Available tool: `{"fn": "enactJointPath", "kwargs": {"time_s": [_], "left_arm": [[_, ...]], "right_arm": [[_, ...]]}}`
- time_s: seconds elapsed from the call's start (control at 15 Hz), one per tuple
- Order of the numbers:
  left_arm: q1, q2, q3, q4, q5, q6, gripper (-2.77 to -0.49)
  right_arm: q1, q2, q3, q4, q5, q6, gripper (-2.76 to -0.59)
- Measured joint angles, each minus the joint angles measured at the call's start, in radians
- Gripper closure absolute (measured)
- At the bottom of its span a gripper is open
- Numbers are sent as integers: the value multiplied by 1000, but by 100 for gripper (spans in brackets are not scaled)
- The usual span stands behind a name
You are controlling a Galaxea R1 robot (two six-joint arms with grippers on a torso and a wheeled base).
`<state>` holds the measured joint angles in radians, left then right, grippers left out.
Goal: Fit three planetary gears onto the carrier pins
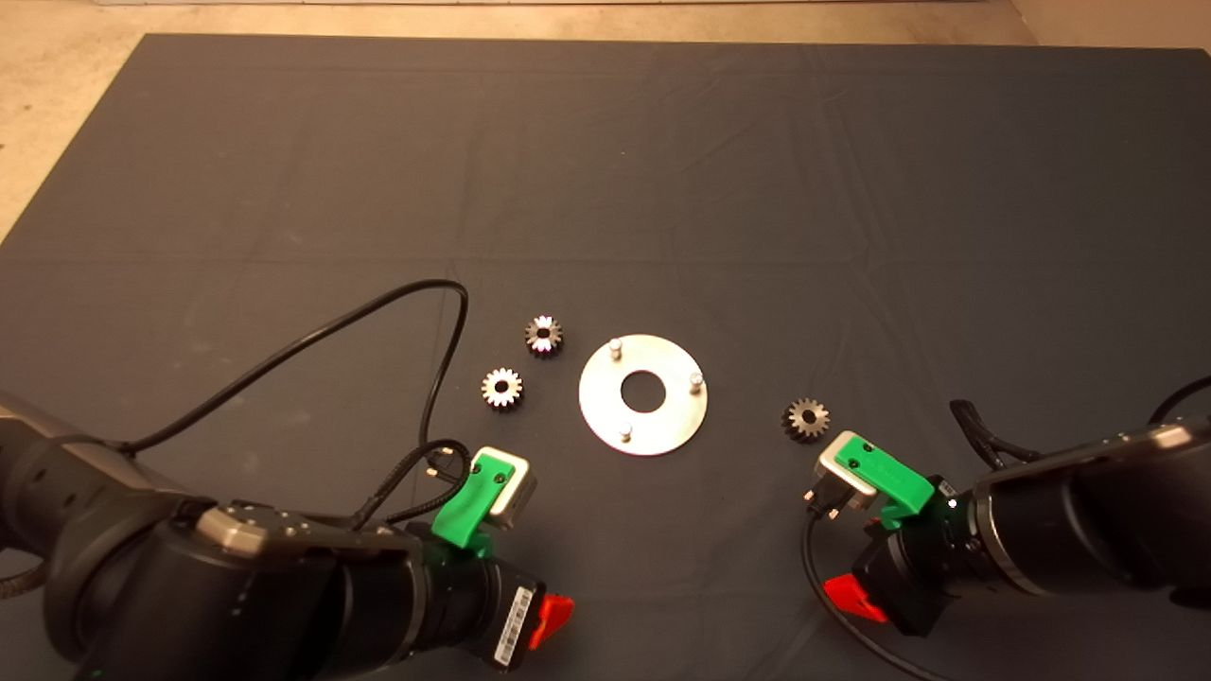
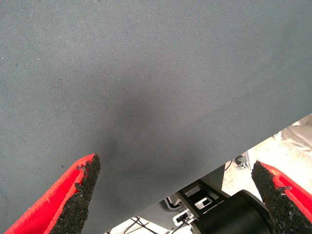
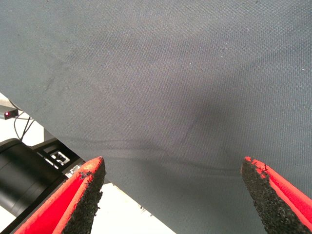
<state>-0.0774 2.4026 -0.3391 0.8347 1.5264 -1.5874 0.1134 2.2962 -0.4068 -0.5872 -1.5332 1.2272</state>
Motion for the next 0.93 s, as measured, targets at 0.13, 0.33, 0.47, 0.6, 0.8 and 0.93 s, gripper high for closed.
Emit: {"fn": "enactJointPath", "kwargs": {"time_s": [0.13, 0.33, 0.47, 0.6, 0.8, 0.93], "left_arm": [[0, 1, 0, 0, 0, 0, -222], [0, 2, 0, 0, 0, 0, -222], [0, 3, 0, 0, 0, 0, -222], [0, 10, 0, 0, 0, 0, -222], [0, 13, 0, 0, 1, 0, -222], [0, 16, 0, 0, 0, 0, -222]], "right_arm": [[0, 0, 0, 0, 0, 0, -206], [3, 0, 0, 3, 0, 0, -206], [65, 0, 0, 28, 0, 0, -206], [154, -5, 0, 74, -1, 0, -206], [173, -6, -15, 121, -1, 0, -206], [186, -8, -36, 145, 0, -1, -206]]}}
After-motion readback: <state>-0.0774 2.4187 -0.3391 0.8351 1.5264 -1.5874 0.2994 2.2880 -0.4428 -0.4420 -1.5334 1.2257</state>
